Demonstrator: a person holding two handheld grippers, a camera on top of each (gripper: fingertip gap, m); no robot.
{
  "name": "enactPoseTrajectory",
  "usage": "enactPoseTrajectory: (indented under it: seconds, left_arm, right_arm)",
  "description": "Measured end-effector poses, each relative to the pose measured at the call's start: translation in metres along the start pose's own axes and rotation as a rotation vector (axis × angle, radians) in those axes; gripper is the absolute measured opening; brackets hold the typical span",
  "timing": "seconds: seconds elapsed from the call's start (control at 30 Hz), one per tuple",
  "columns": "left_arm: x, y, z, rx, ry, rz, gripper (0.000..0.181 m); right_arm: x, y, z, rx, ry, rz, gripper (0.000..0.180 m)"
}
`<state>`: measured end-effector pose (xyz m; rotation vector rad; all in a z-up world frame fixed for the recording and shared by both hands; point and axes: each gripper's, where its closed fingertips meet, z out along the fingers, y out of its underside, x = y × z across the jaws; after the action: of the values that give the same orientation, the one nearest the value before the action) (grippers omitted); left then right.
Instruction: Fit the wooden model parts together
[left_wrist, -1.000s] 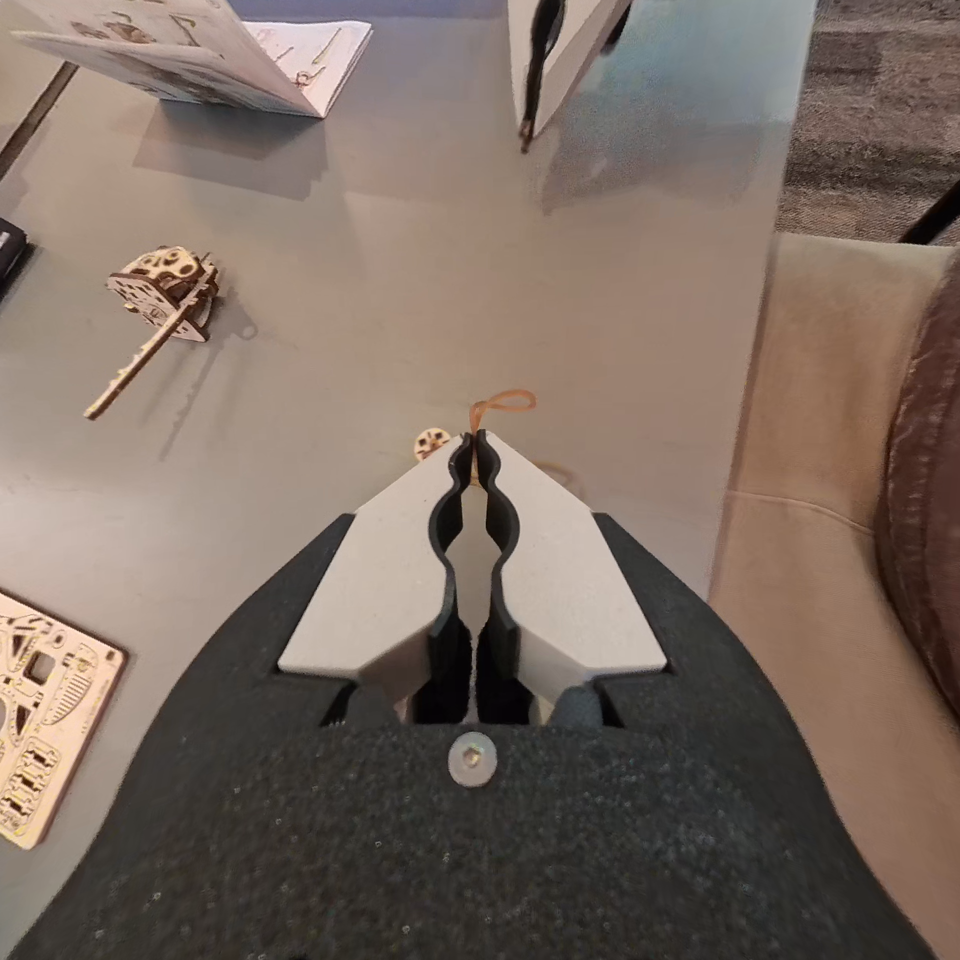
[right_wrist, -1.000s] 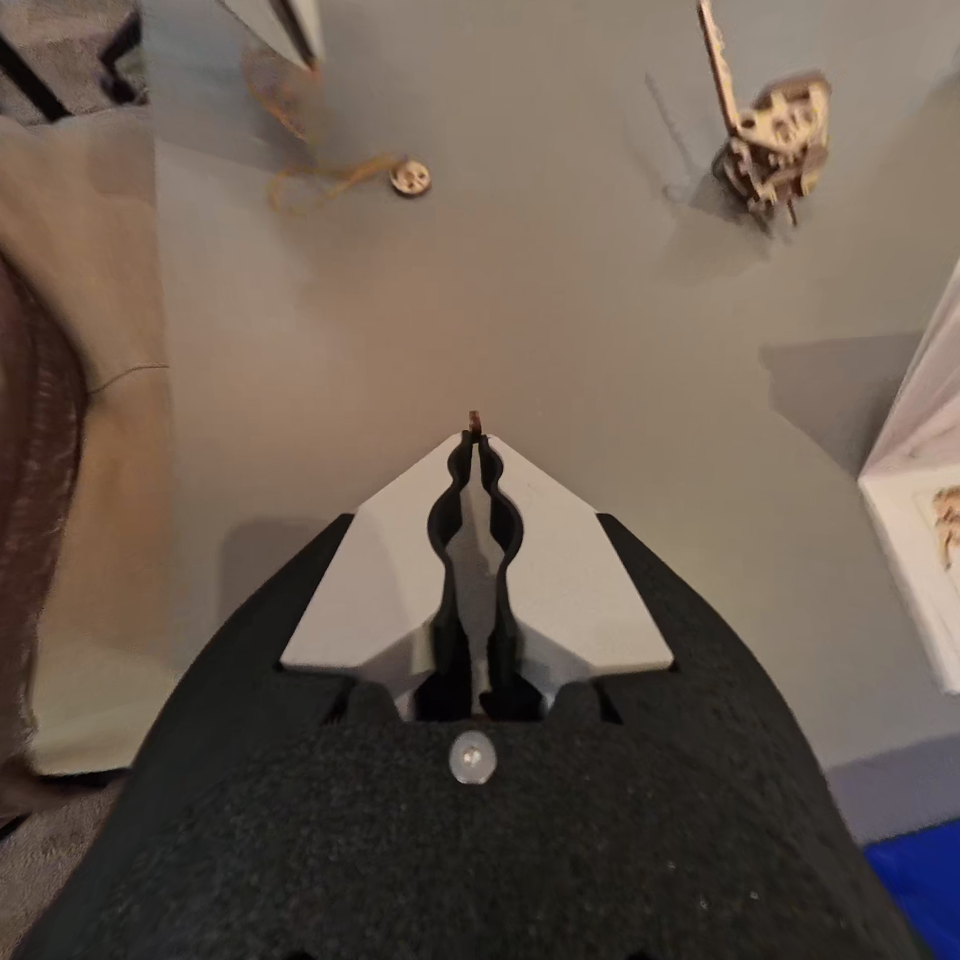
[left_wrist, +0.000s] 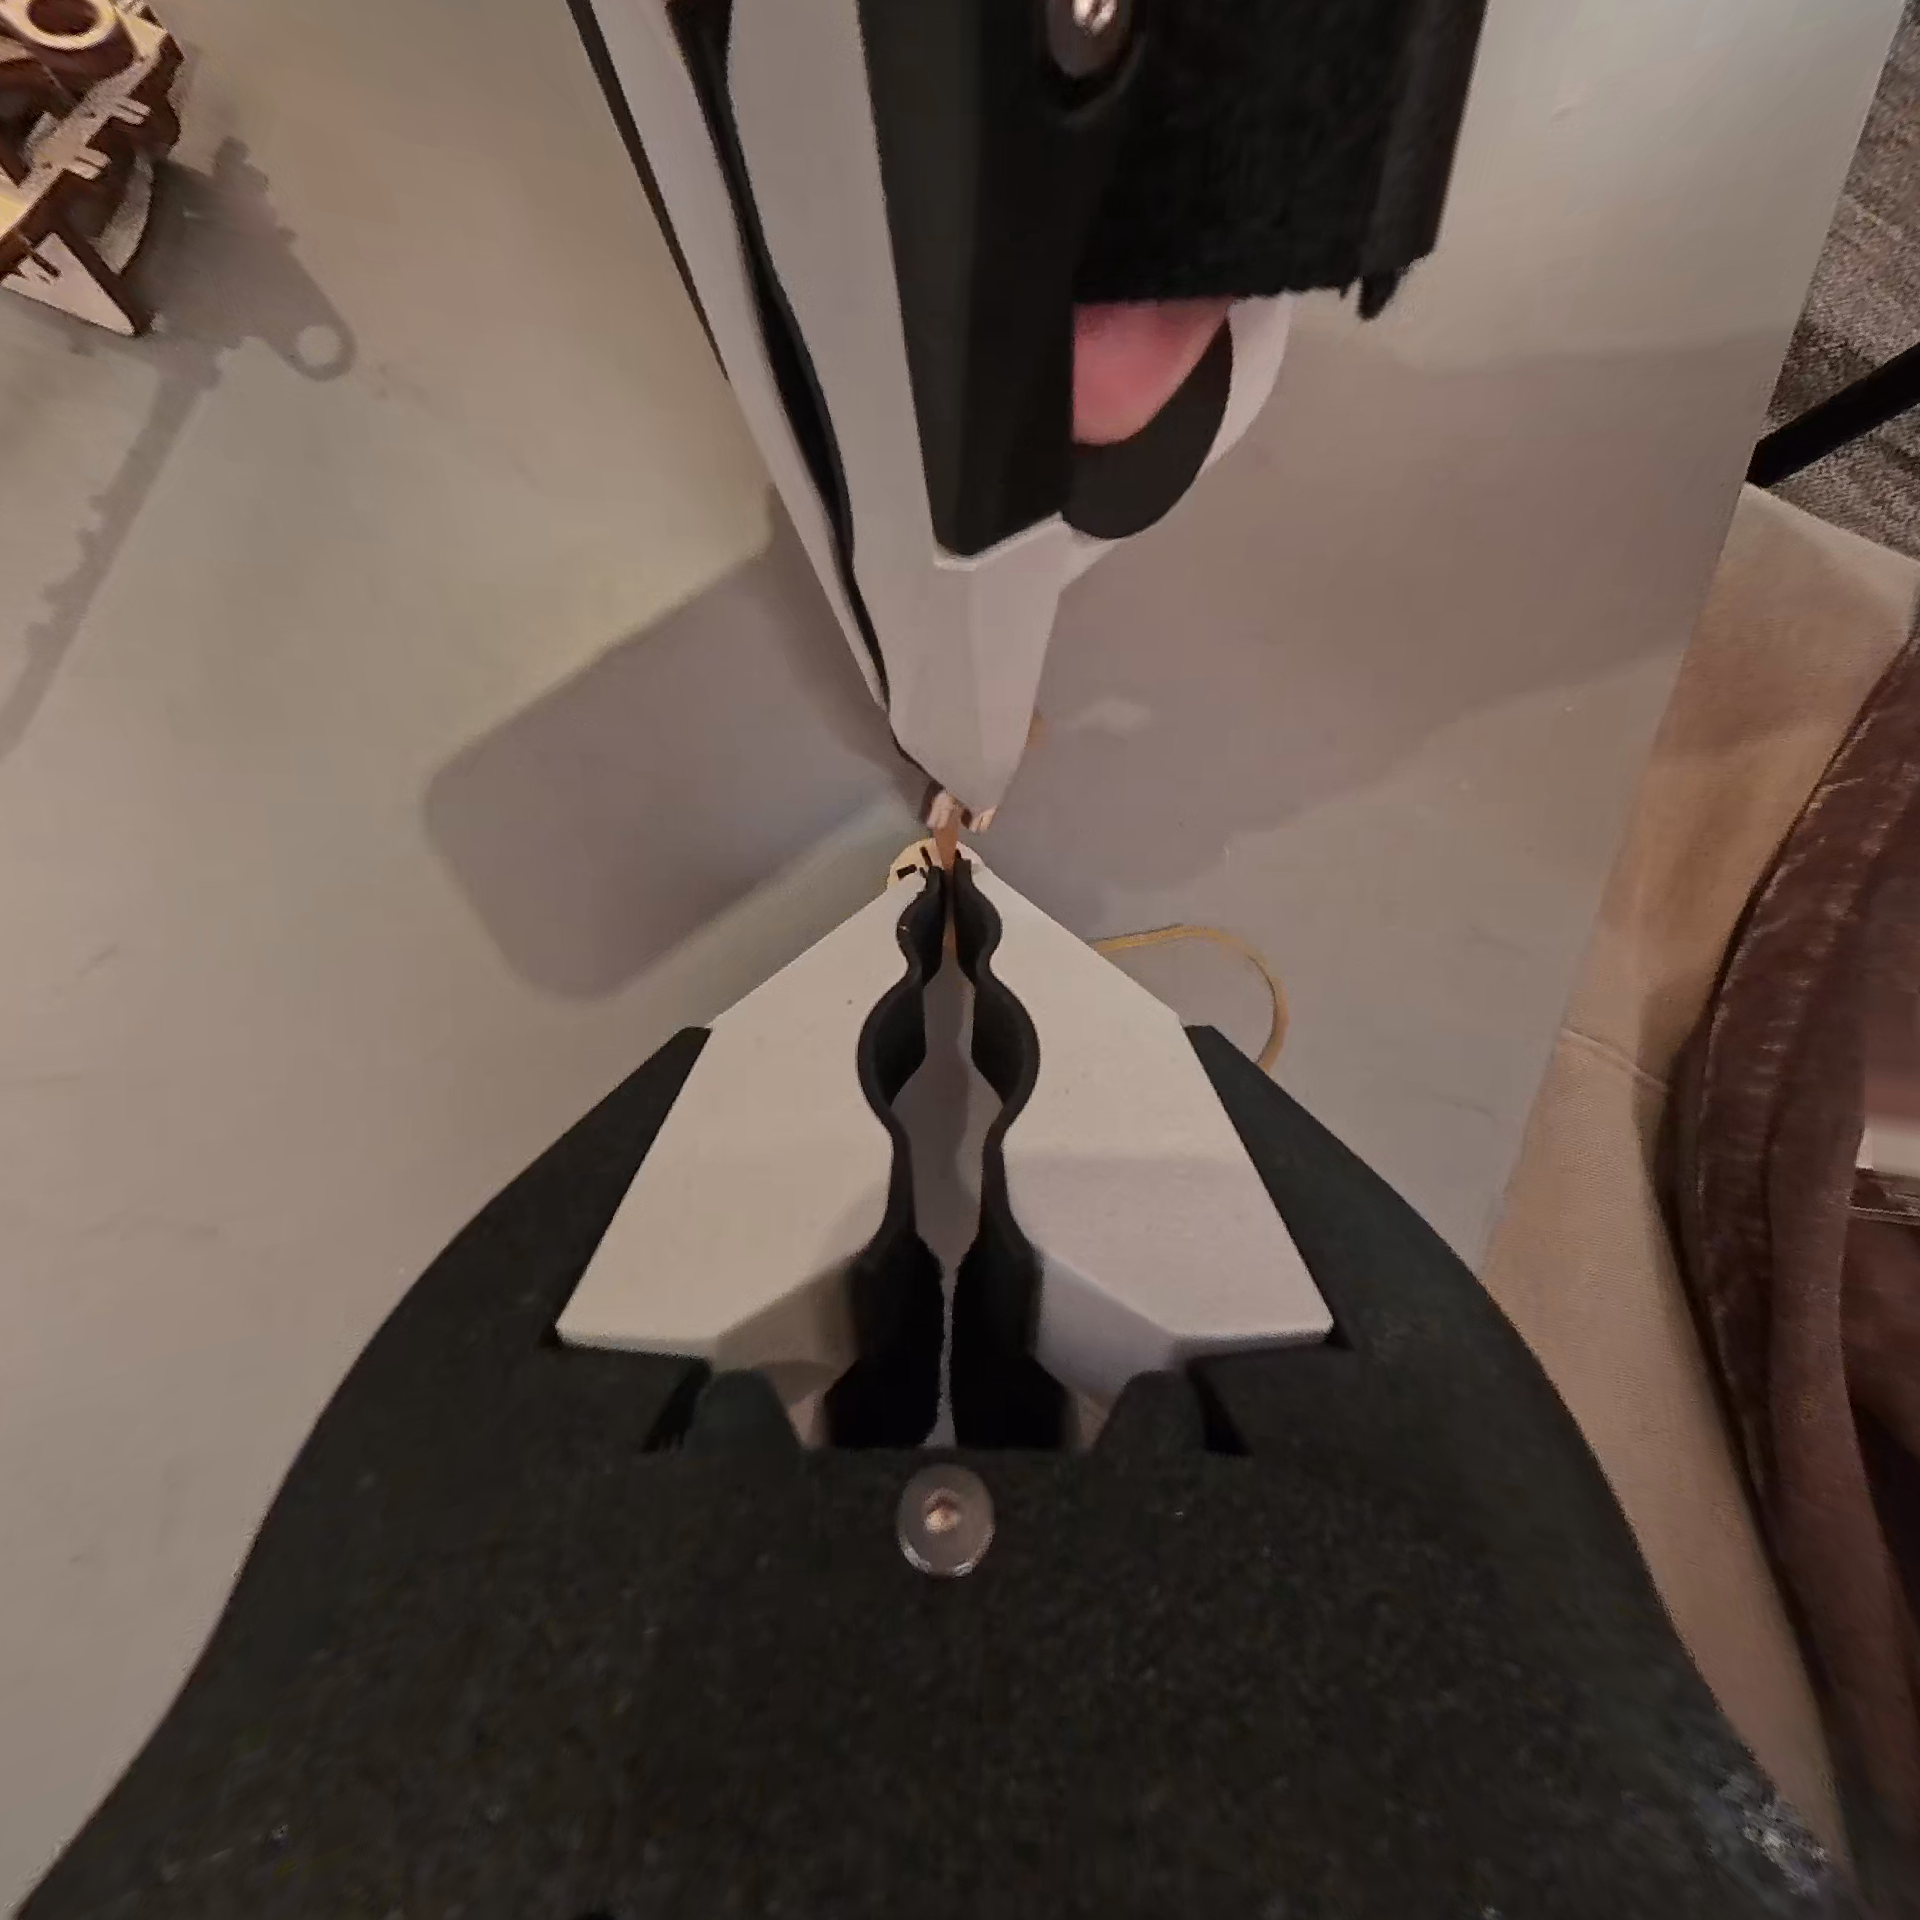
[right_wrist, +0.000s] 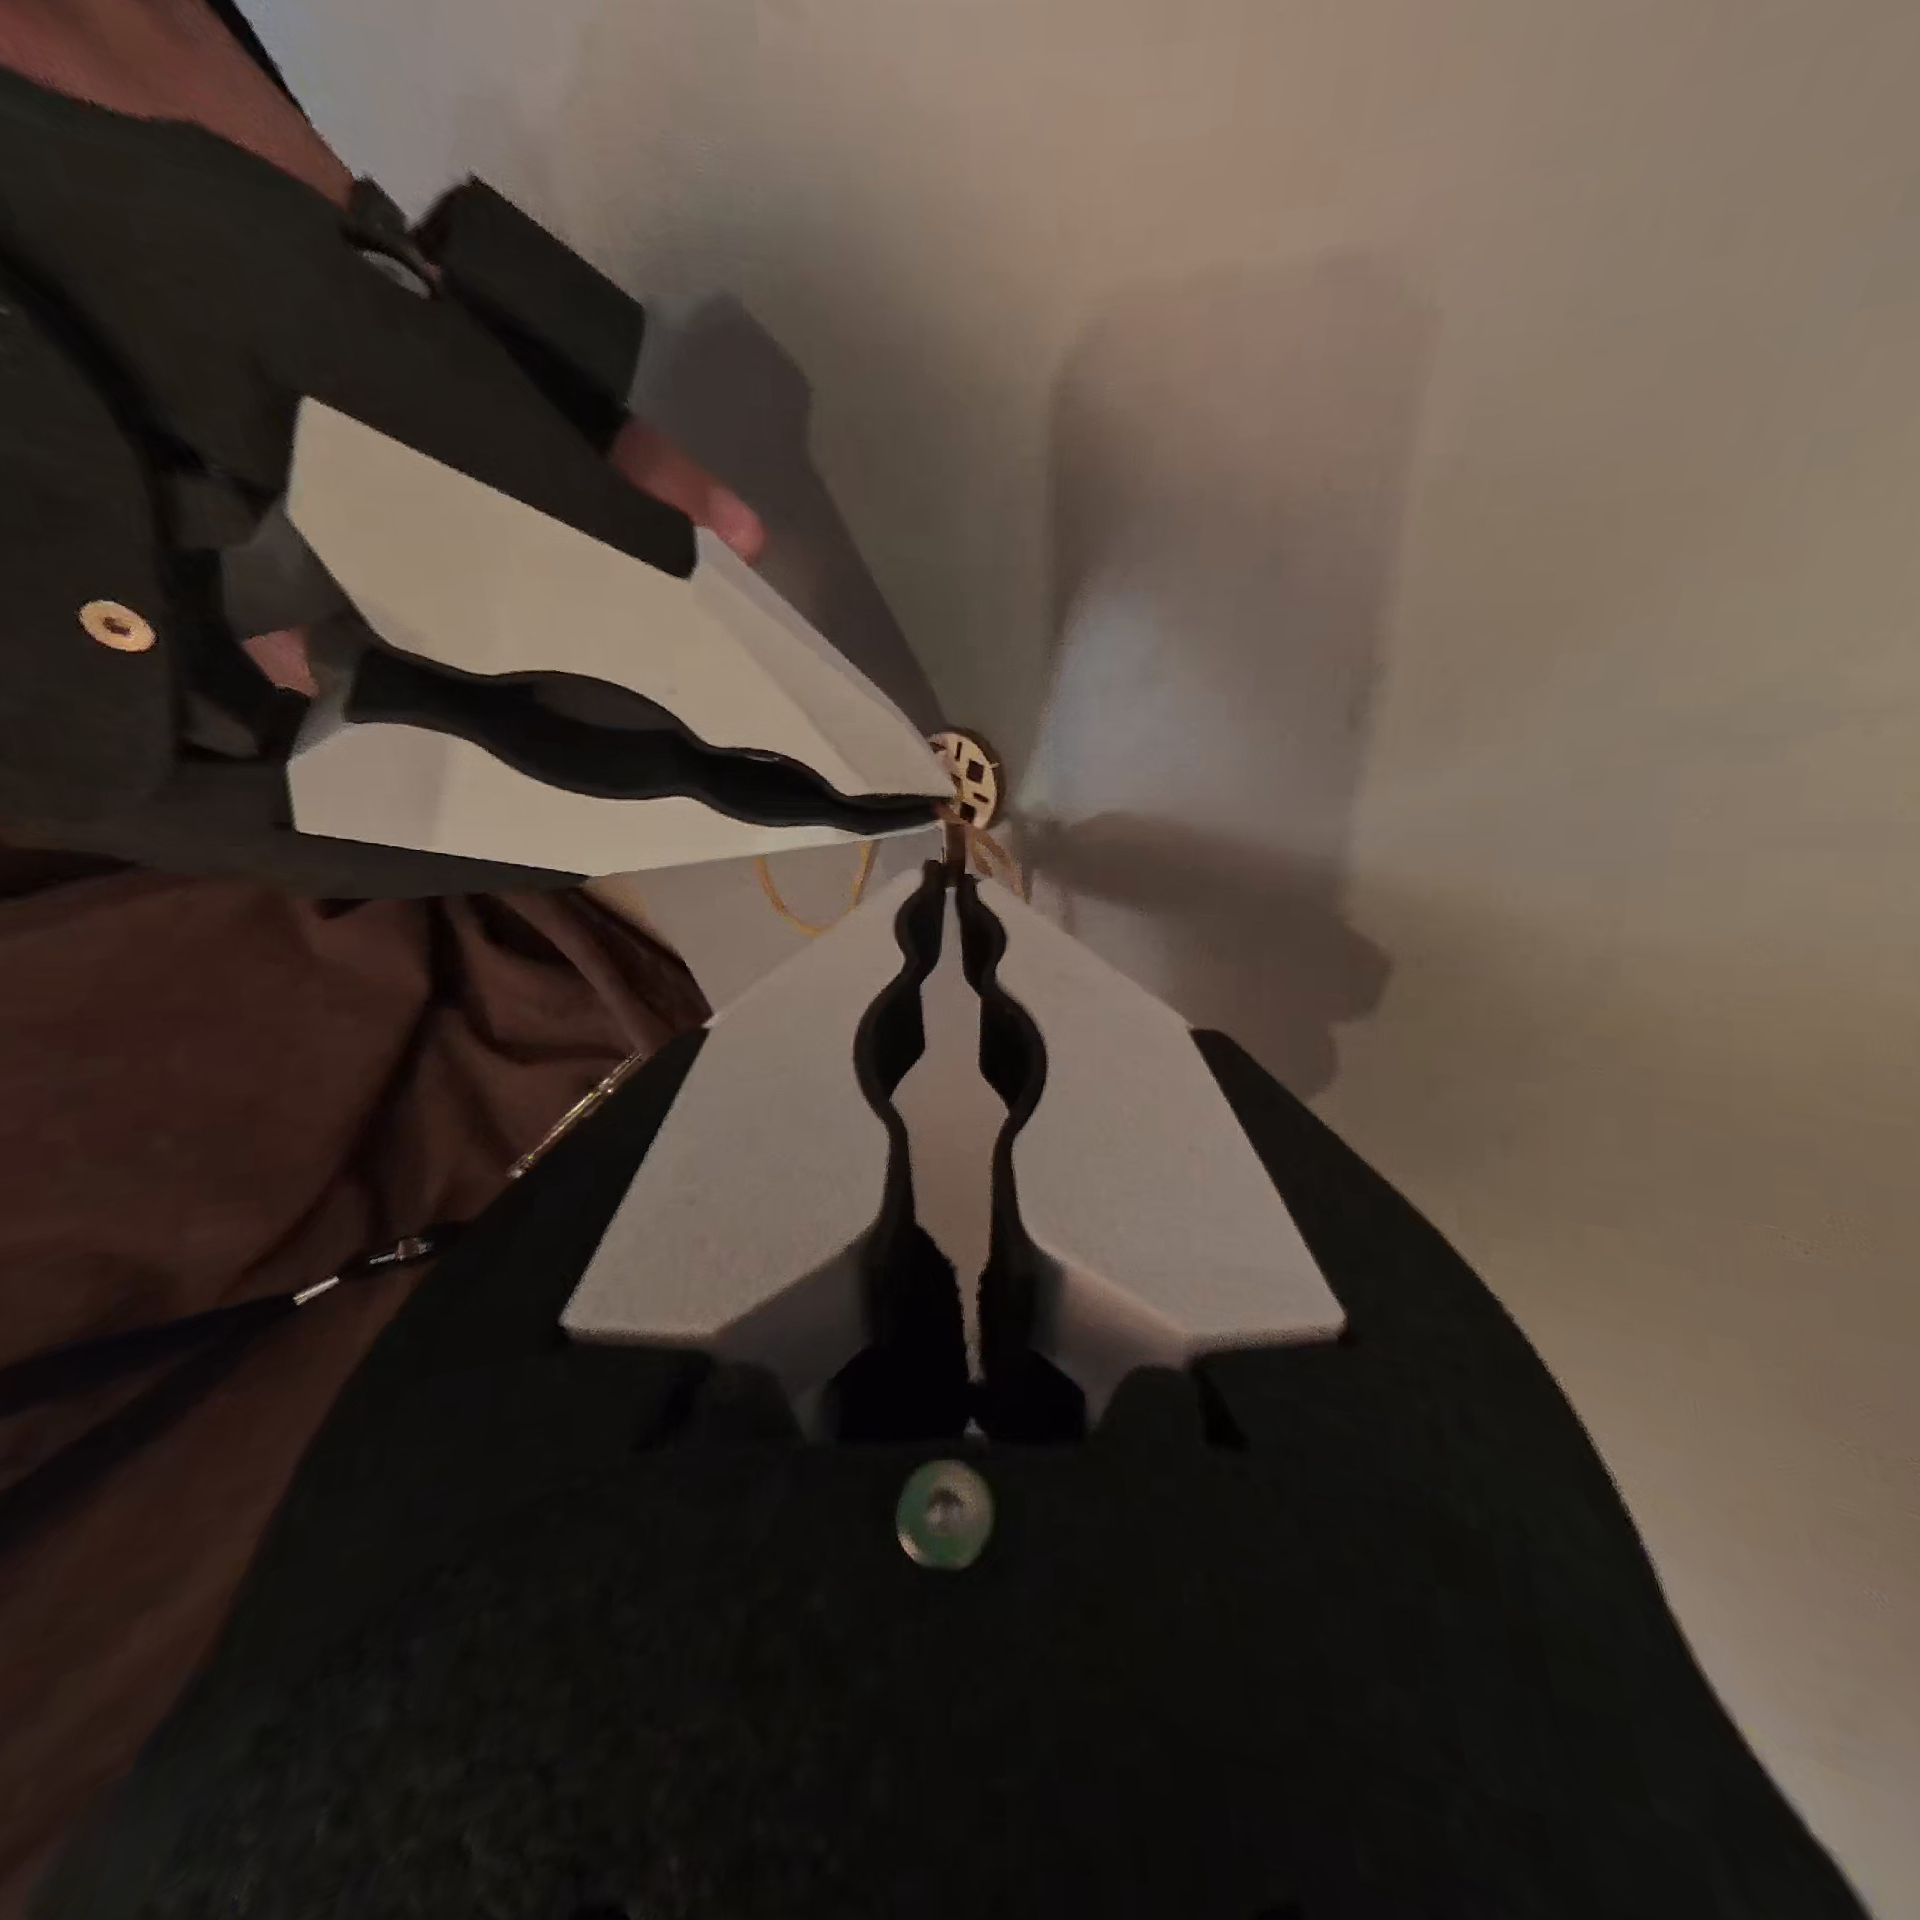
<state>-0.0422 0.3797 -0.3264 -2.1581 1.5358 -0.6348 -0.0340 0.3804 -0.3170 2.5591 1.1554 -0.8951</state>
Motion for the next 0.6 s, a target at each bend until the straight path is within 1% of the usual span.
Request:
enactPoseTrajectory:
  seconds: [0.03, 0.6]
  left_arm:
    - [-0.0004, 0.0, -0.0001, 0.003, 0.0, -0.004, 0.0]
    - [-0.0034, 0.001, 0.0003, 0.029, 0.006, -0.024, 0.0]
  right_arm:
    - [-0.0002, -0.0011, -0.0004, 0.0, 0.007, -0.007, 0.001]
    - [0.0036, -0.0059, 0.0088, -0.133, 0.055, 0.025, 0.001]
